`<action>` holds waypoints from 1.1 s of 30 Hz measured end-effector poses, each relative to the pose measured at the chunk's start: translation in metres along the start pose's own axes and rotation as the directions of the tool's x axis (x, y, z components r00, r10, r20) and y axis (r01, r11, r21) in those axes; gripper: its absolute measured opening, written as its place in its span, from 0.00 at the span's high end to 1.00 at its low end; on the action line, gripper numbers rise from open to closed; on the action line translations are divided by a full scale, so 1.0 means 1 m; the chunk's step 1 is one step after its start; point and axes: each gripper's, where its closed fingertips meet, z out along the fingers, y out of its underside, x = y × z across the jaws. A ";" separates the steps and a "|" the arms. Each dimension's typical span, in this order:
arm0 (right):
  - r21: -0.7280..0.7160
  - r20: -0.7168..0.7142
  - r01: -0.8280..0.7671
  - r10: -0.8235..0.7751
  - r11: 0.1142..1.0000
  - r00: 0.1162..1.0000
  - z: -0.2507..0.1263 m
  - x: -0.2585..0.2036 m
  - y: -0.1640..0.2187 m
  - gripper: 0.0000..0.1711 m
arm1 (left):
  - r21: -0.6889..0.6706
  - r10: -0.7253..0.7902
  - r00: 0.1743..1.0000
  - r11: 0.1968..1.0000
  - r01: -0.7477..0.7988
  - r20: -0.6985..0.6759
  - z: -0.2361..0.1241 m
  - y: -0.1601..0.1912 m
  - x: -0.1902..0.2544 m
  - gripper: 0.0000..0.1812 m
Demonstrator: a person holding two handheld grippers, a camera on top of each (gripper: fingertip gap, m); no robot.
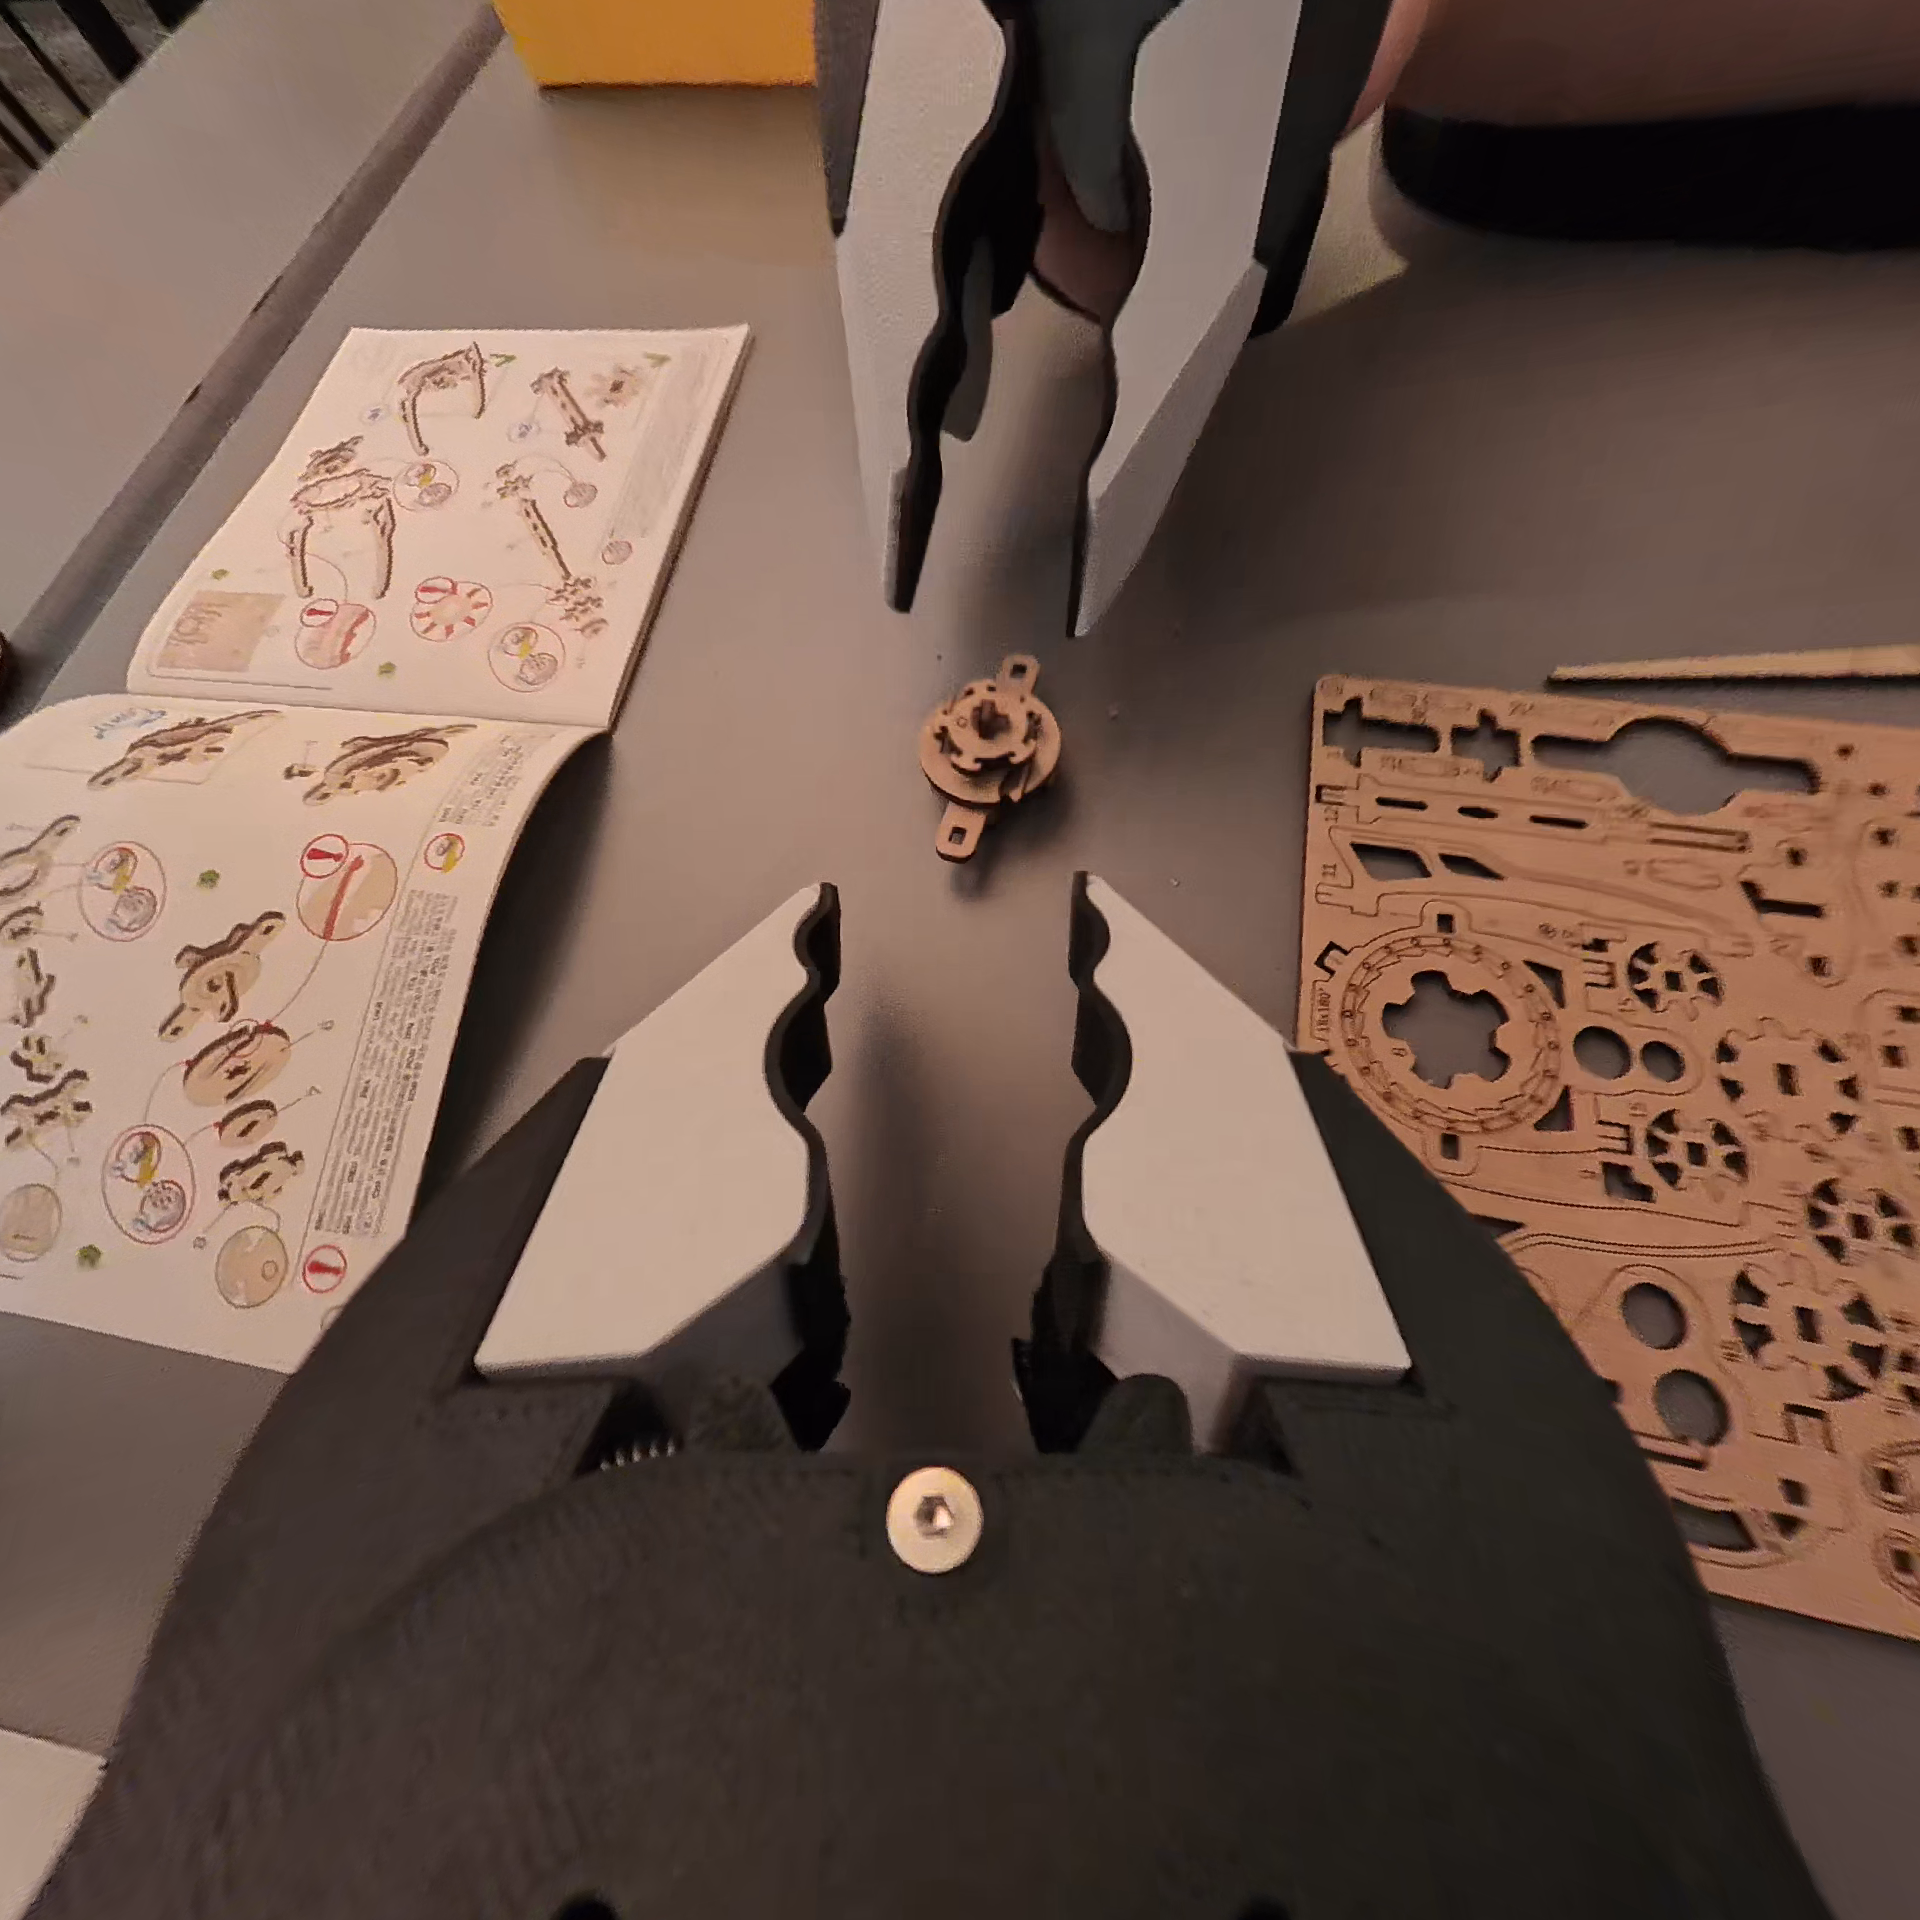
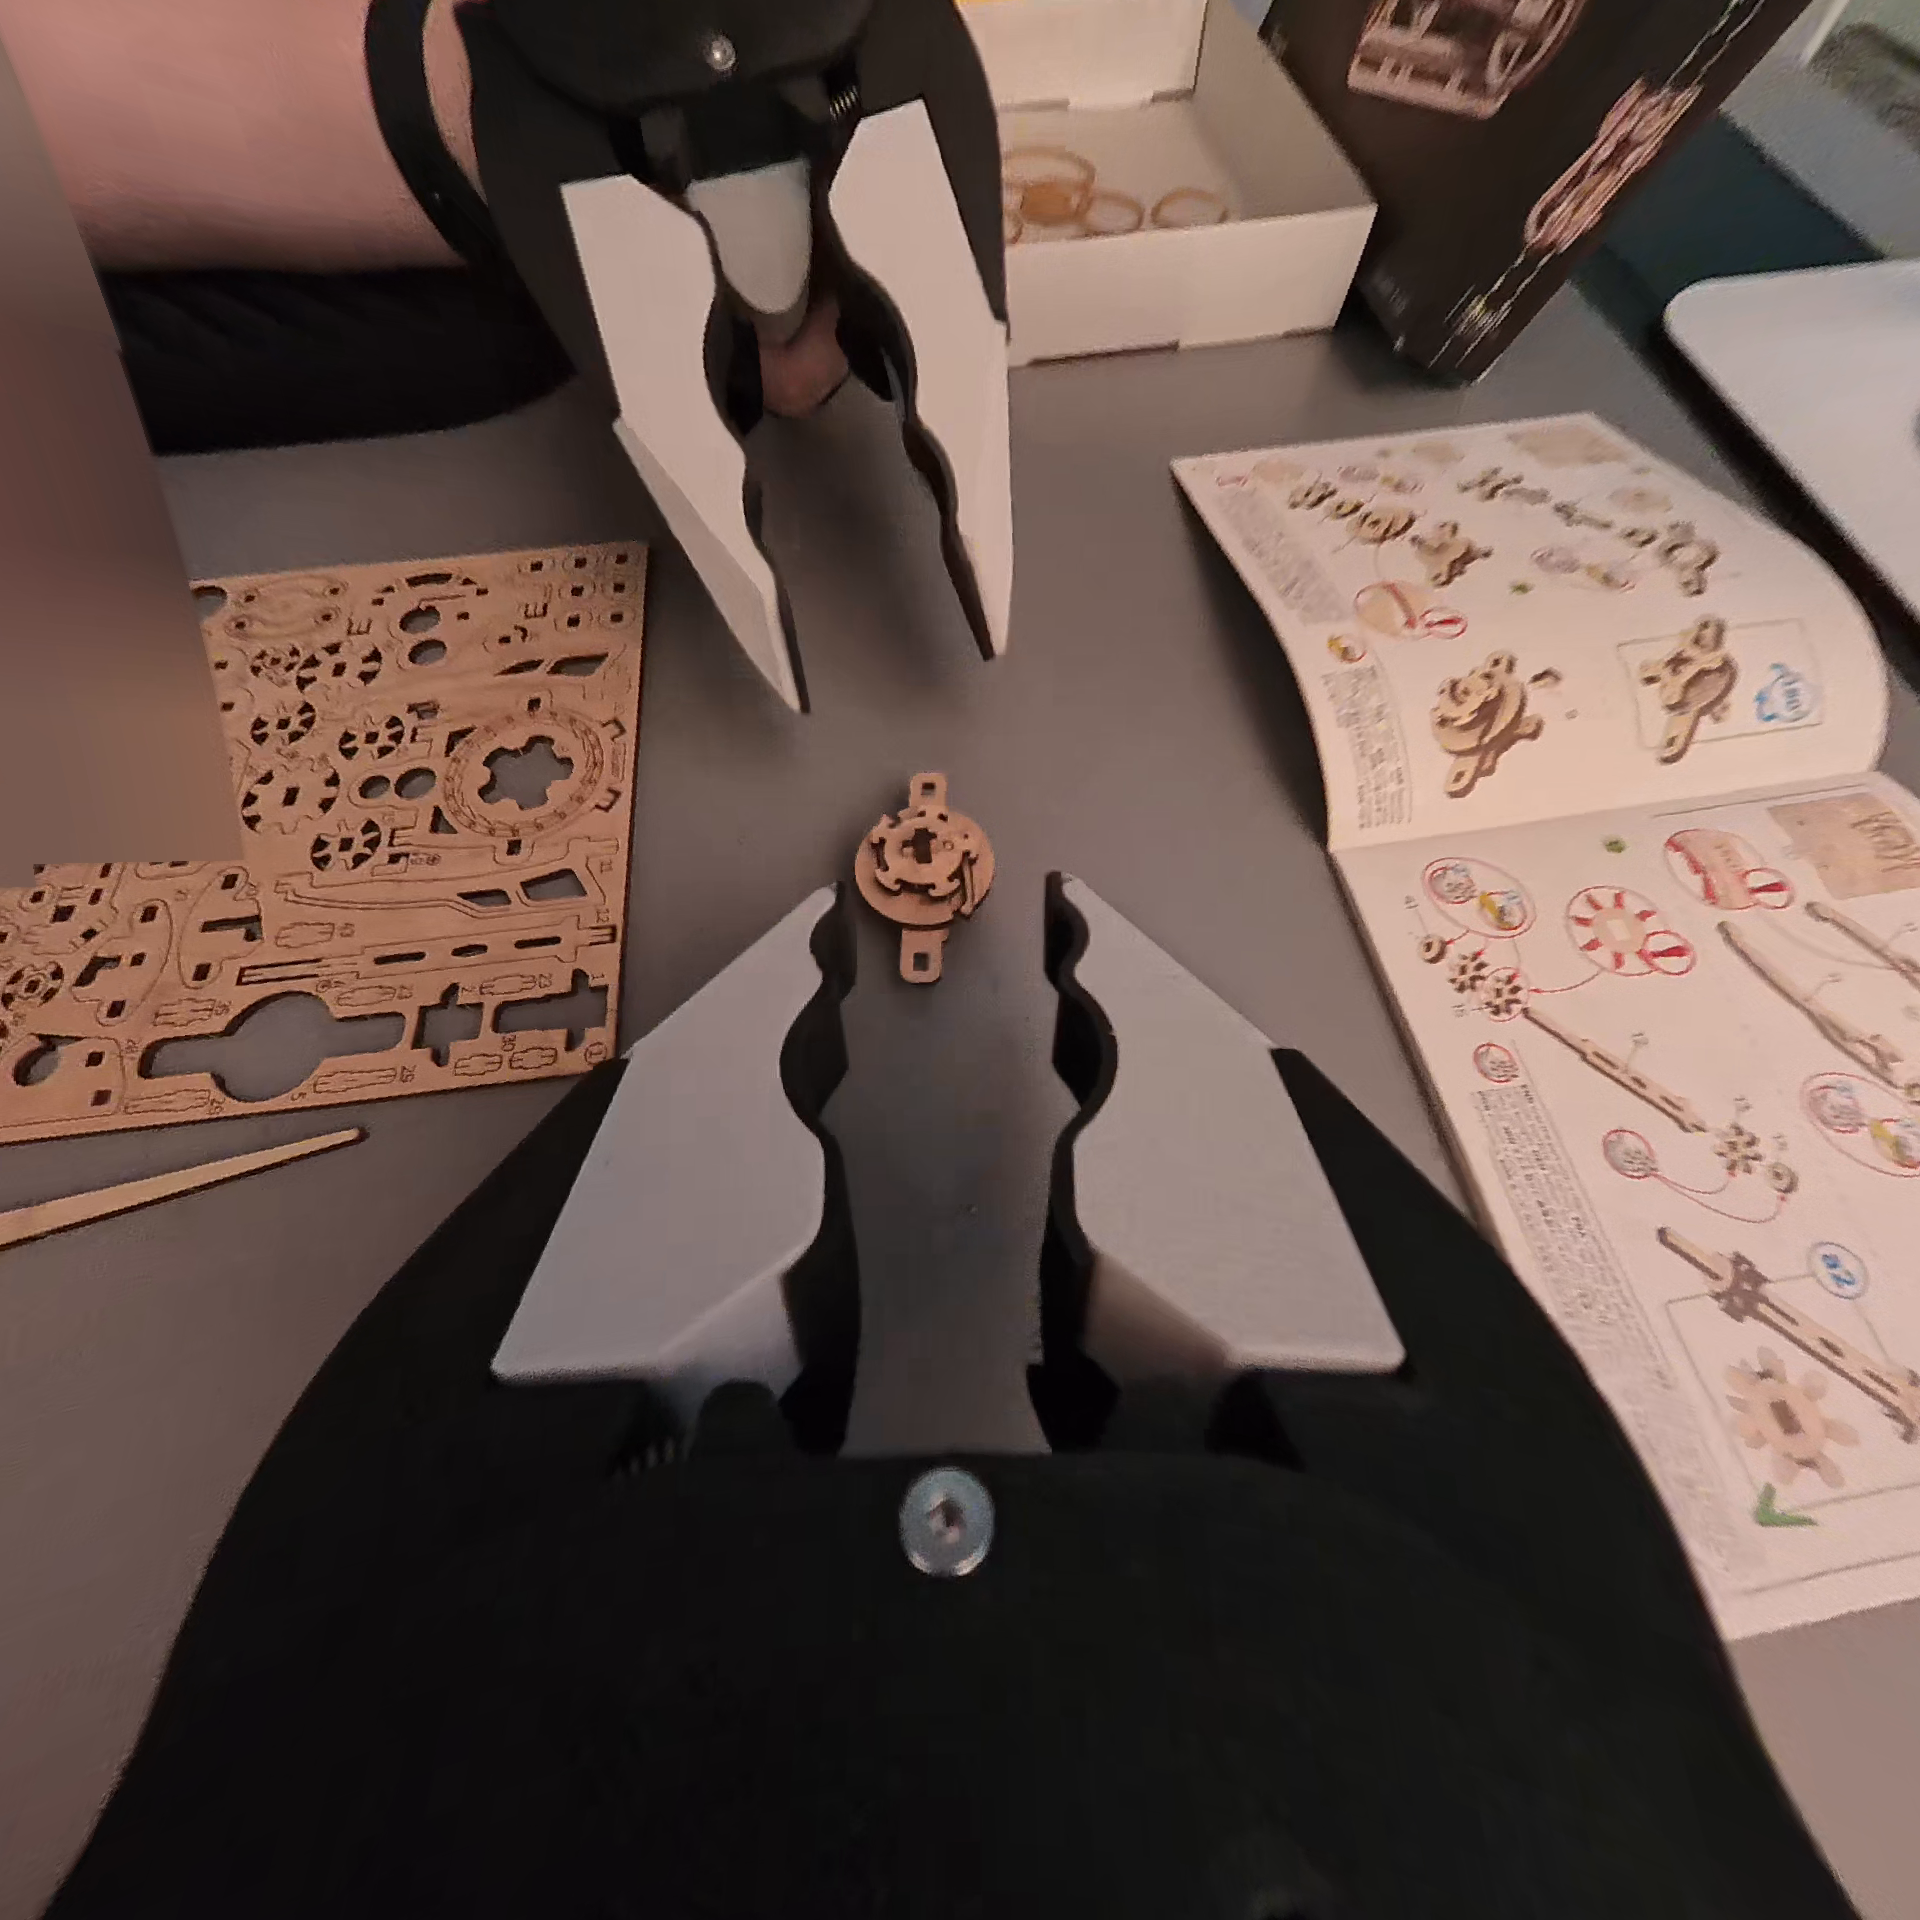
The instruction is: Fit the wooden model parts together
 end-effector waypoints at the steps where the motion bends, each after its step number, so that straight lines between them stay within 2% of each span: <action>1: 0.016 -0.013 0.012 -0.012 1.000 1.000 -0.003 0.002 -0.003 0.78 | 0.030 -0.025 1.000 0.999 0.025 -0.009 -0.004 -0.005 -0.001 0.78; 5: 0.091 -0.089 0.093 -0.085 0.992 0.992 -0.018 0.003 -0.025 0.73 | 0.163 -0.125 0.984 0.976 0.145 -0.125 -0.026 -0.030 0.003 0.82; 9: 0.188 -0.139 0.120 -0.094 0.975 0.986 -0.032 -0.017 -0.060 0.66 | 0.143 -0.180 0.948 0.964 0.223 -0.263 -0.034 -0.027 0.013 0.81; 13: 0.266 -0.123 0.067 -0.035 0.962 0.992 -0.032 -0.079 -0.074 0.58 | 0.135 -0.132 0.951 0.975 0.176 -0.280 -0.042 -0.030 0.023 0.80; 16: 0.295 -0.048 0.041 -0.028 0.955 0.998 -0.020 -0.144 -0.070 0.56 | 0.066 -0.114 0.945 0.988 0.140 -0.307 -0.041 -0.022 0.033 0.77; 19: 0.223 -0.013 0.011 -0.008 0.975 1.000 0.001 -0.186 -0.053 0.54 | 0.001 -0.120 0.933 0.992 0.128 -0.340 -0.036 -0.013 0.042 0.75; 23: 0.061 -0.020 0.033 -0.032 0.998 0.999 0.028 -0.219 -0.023 0.52 | -0.082 -0.126 0.935 0.991 0.105 -0.331 -0.027 0.001 0.047 0.69; 30: -0.104 -0.058 0.049 -0.055 0.993 0.997 0.042 -0.225 0.005 0.53 | -0.198 -0.171 0.926 0.974 0.108 -0.336 -0.019 0.020 0.053 0.63; 33: -0.153 -0.068 0.059 -0.070 0.986 0.995 0.039 -0.222 0.014 0.54 | -0.205 -0.176 0.927 0.972 0.111 -0.331 -0.015 0.022 0.052 0.59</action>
